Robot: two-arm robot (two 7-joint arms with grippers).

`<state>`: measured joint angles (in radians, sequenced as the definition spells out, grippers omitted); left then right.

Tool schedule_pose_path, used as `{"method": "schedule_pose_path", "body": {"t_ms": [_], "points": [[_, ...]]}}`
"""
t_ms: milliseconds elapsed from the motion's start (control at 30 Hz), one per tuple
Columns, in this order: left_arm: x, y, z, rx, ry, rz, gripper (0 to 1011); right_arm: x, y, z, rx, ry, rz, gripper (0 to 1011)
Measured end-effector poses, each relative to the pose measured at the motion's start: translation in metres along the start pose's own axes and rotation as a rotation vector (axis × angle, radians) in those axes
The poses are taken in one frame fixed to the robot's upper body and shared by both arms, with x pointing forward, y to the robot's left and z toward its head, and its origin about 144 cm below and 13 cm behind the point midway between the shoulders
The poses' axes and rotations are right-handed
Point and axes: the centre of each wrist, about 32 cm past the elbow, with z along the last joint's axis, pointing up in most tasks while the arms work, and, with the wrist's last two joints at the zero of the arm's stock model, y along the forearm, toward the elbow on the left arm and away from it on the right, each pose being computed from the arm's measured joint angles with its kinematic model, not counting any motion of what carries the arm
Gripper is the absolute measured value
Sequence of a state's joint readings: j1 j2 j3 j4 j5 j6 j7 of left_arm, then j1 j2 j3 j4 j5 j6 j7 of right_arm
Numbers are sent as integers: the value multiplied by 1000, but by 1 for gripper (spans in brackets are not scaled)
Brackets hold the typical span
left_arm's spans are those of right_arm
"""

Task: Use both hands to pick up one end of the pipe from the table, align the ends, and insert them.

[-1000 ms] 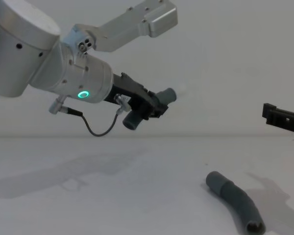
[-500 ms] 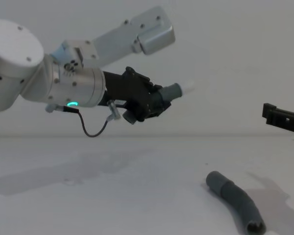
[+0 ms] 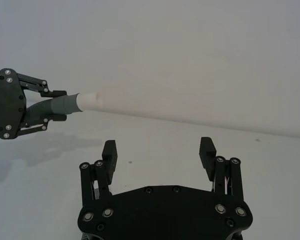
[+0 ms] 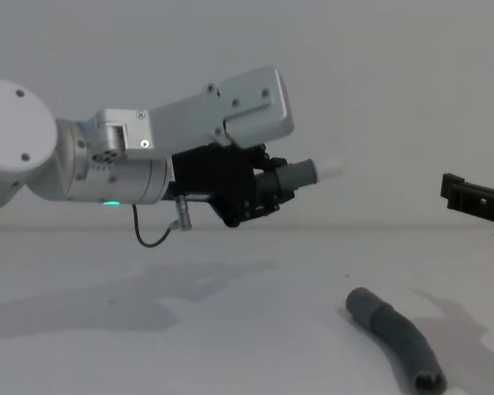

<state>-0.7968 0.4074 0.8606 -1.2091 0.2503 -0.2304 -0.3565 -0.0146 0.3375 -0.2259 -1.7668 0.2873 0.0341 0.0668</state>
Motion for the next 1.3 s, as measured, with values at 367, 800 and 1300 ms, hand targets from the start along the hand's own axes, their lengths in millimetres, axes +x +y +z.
{"method": "schedule_pose_path", "body": {"t_ms": [367, 800, 1300], "points": [[-1, 9, -9, -34, -140, 15, 336, 0, 0, 0, 0, 0, 0, 1000], [6, 19, -14, -66, -262, 17, 336, 0, 0, 0, 0, 0, 0, 1000], [9, 21, -12, -114, -328, -6, 336, 0, 0, 0, 0, 0, 0, 1000]]}}
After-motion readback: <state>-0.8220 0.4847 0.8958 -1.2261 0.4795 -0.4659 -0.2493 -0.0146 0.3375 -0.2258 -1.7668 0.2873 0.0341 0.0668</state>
